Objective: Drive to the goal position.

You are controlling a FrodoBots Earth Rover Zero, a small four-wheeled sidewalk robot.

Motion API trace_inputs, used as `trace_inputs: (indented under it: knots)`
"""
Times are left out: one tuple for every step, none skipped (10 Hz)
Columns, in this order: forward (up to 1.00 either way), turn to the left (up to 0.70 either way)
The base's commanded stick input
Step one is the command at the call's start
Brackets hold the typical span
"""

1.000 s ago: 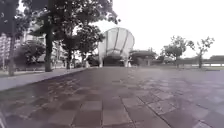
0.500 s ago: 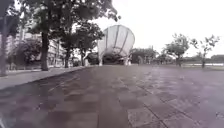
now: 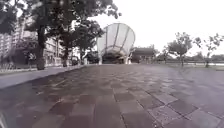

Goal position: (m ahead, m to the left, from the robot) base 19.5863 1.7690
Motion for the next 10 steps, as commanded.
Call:
trace_inputs:
  knots:
    - [1.00, 0.00]
    - [1.00, 0.00]
    - [1.00, 0.00]
    - [1.00, -0.12]
    - [1.00, -0.38]
    - [1.00, -0.30]
    - [1.00, 0.00]
    - [1.00, 0.00]
    - [1.00, 0.00]
    - [1.00, 0.00]
